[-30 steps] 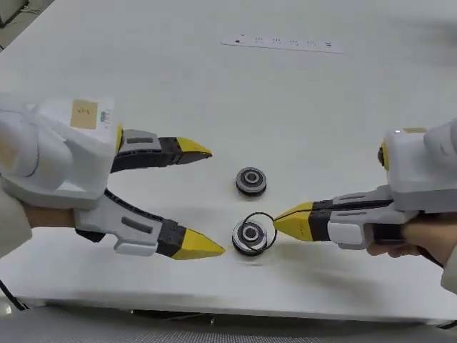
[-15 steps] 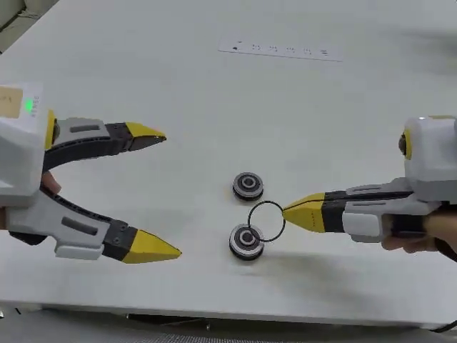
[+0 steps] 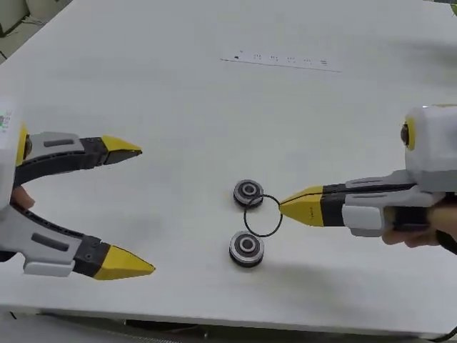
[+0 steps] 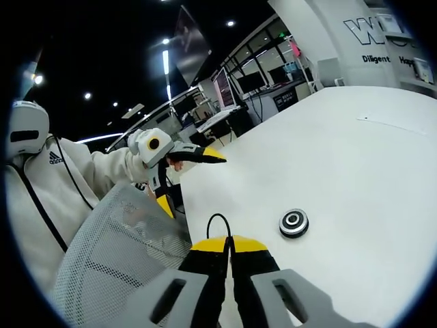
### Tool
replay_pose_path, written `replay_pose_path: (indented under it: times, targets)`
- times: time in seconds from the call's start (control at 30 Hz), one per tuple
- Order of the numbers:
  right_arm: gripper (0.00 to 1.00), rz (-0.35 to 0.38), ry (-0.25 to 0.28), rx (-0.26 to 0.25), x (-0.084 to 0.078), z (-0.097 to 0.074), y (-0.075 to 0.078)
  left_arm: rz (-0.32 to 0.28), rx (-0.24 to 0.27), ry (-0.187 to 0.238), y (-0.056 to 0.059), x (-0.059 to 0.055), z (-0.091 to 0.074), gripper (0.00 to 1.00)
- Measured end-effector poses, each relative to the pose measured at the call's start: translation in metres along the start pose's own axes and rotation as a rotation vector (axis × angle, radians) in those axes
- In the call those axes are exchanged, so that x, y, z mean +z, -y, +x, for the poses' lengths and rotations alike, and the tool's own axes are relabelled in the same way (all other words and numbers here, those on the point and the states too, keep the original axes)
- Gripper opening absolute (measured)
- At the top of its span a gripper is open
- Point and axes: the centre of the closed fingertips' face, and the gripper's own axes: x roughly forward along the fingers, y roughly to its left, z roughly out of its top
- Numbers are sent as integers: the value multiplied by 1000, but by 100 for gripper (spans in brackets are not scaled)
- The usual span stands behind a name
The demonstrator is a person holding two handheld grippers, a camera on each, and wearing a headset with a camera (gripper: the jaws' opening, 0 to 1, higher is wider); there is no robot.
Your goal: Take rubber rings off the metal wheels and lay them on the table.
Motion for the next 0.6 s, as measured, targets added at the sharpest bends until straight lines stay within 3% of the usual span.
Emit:
replay_pose_path:
  times: [0.6]
  targets:
    - [0,-22,-89,76,0,37,-19,-23,11,-17,1,-15,-1,90]
